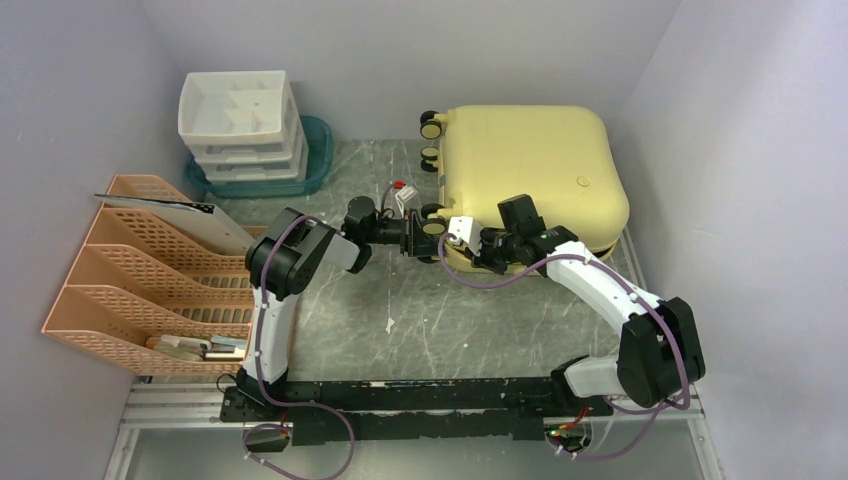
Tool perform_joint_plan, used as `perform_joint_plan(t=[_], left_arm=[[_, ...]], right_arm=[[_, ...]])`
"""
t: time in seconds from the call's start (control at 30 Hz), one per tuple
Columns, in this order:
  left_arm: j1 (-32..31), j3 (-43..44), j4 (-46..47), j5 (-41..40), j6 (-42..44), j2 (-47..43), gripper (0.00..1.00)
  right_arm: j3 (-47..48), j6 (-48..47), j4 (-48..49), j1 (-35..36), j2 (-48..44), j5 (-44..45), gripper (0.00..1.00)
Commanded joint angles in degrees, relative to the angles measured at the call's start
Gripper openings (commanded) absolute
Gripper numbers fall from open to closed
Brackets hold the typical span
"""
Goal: Open, take out, and arrange the luggage
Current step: Unzip the luggage at the center of the board.
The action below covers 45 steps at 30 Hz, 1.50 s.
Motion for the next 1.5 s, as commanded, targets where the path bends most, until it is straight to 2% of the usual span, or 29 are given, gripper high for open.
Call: perform_joint_plan(t=[0.0,0.1,0.23,0.43,0.5,0.7,0.87,1.13,1.23,1.27,1.37,1.47], left_arm=[[-1.0,1.72,4.7,-4.15,-0.31,-3.24,0.21],[-0.94,1.92,5.64,-4.23,-1.45,-3.7,0.2],[-0.9,2.22,2.09,-6.04,-0.03,-4.85,0.06],[-0.46,0.26,3.9,-6.78,-2.79,-6.23,0.05],[0.26,-1.61,1.5,-8.05,-0.14,-9.22,0.05],[2.08,-4.35,-21.07,-18.22,15.81,-20.29,0.05],[0.58,-2.23,-31.62,-25.46,22.71,-22.52,0.05],[-2.57,-2.4,-30.88,-25.81,25.88,-21.09,0.05],[-2.75,-2.25,-30.36,-22.97,27.05,-20.63,0.05],[-2.76,-2.35,-30.21,-21.6,27.65,-20.43,0.06],[-2.66,-1.88,-30.82,-18.03,28.54,-19.23,0.17],[-2.5,-2.32,-30.65,-17.88,29.23,-18.75,0.27]], right_arm=[[-1.61,1.9,-5.24,0.94,2.56,-7.86,0.0],[-1.67,1.9,-5.24,0.88,2.6,-7.84,0.0],[-1.59,1.91,-5.23,0.92,2.9,-7.86,0.0],[-1.76,1.93,-5.14,0.9,3.3,-7.29,0.0],[-1.91,1.93,-5.08,0.82,3.15,-7.06,0.0],[-2.12,1.65,-5.07,0.54,2.63,-6.96,0.0],[-1.81,1.86,-5.3,0.47,2.96,-7.01,0.0],[-1.78,2.39,-5.21,0.24,2.57,-7.01,0.0],[-1.67,2.06,-5.6,0.08,2.66,-7.3,0.0],[-1.59,1.99,-5.68,-0.03,2.69,-7.42,0.0],[-1.72,1.91,-5.7,-0.3,2.7,-7.41,0.0],[-1.76,1.8,-5.82,-0.41,2.79,-7.53,0.0]])
